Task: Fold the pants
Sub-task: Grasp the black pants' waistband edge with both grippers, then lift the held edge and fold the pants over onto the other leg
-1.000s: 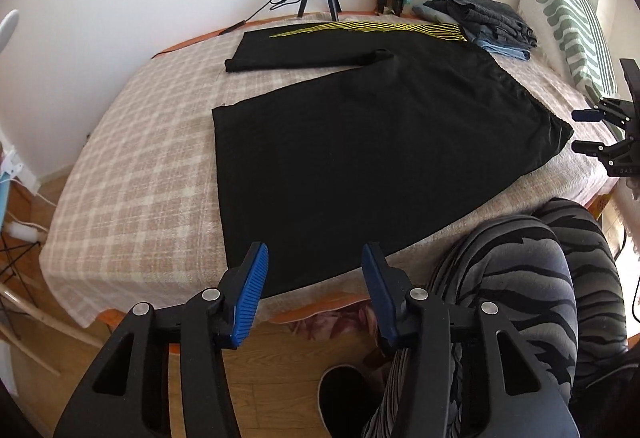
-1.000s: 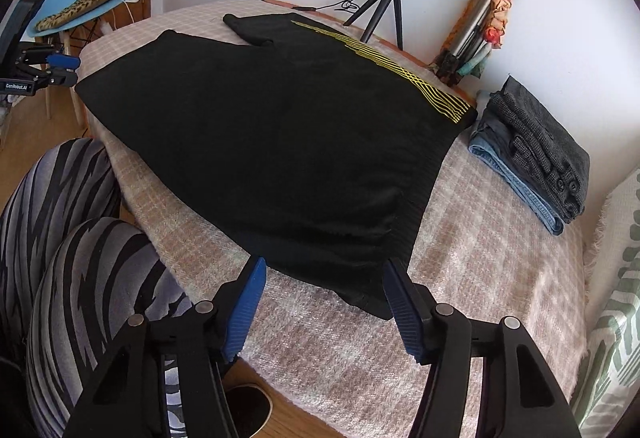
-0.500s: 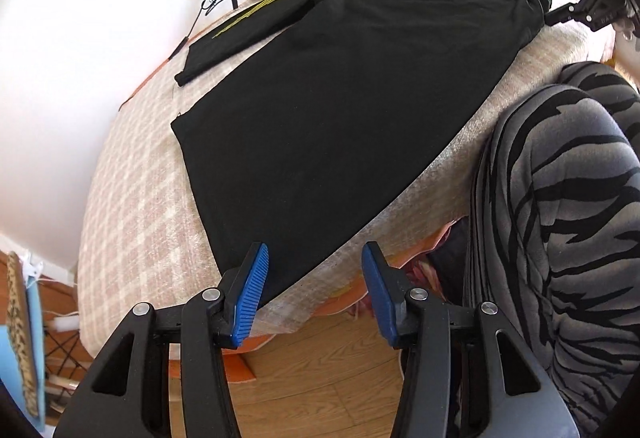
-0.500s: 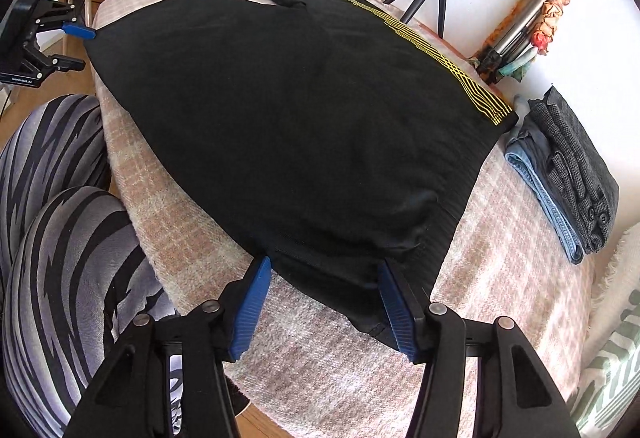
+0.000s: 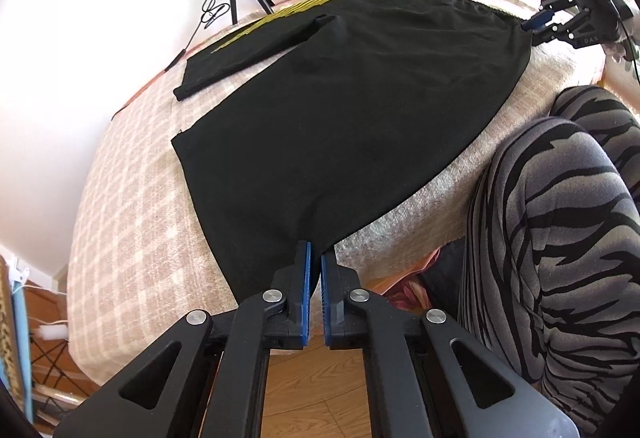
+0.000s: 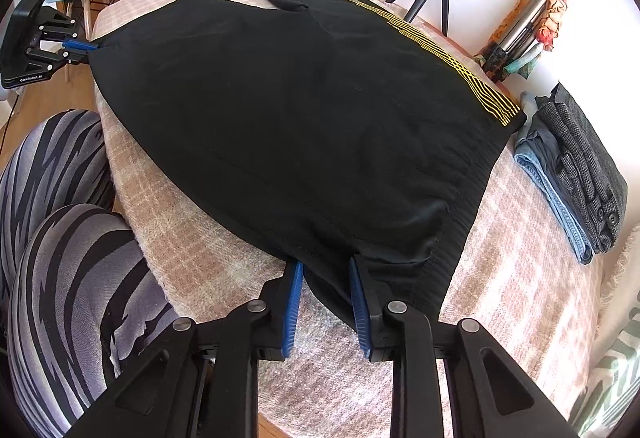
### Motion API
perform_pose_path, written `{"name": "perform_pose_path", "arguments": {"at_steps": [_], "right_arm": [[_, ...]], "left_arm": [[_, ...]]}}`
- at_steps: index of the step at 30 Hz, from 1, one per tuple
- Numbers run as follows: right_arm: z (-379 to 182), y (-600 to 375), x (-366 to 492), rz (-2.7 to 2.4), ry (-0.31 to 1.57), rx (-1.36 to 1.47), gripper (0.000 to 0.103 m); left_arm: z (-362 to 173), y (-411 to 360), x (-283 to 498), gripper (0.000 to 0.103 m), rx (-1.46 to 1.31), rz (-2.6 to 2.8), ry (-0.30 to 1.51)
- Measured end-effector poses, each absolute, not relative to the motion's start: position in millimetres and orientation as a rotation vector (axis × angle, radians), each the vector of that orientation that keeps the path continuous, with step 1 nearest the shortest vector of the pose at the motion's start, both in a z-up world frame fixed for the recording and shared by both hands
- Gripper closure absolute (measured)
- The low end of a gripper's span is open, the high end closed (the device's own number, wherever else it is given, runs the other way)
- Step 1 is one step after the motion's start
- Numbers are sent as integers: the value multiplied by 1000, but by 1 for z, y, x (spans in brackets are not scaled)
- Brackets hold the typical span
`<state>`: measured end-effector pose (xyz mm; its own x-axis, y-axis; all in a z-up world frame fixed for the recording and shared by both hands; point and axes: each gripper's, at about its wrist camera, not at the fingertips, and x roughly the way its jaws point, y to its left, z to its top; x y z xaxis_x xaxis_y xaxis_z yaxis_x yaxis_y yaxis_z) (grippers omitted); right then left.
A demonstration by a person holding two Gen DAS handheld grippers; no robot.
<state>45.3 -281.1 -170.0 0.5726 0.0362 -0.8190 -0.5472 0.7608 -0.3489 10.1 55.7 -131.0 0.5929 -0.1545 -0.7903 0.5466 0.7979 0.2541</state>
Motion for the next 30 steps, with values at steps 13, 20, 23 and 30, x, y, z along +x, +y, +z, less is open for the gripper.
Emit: {"name": "perform_pose_path", "arguments": {"at_steps": [13, 20, 23, 30], "right_arm": [[-137, -276, 52, 333, 804, -614, 101], [-104, -274, 71, 295, 732, -614, 102], [-89, -273, 90, 274, 715, -612, 102], [-62, -270, 145, 235, 683, -631, 102]], "left_arm": [[-89, 63, 38, 103, 352, -363, 721], [-53, 70, 83, 103, 255, -312, 619], [-41, 67, 105, 103, 240, -302, 576], [-27, 63, 168, 103, 209, -262, 537]]}}
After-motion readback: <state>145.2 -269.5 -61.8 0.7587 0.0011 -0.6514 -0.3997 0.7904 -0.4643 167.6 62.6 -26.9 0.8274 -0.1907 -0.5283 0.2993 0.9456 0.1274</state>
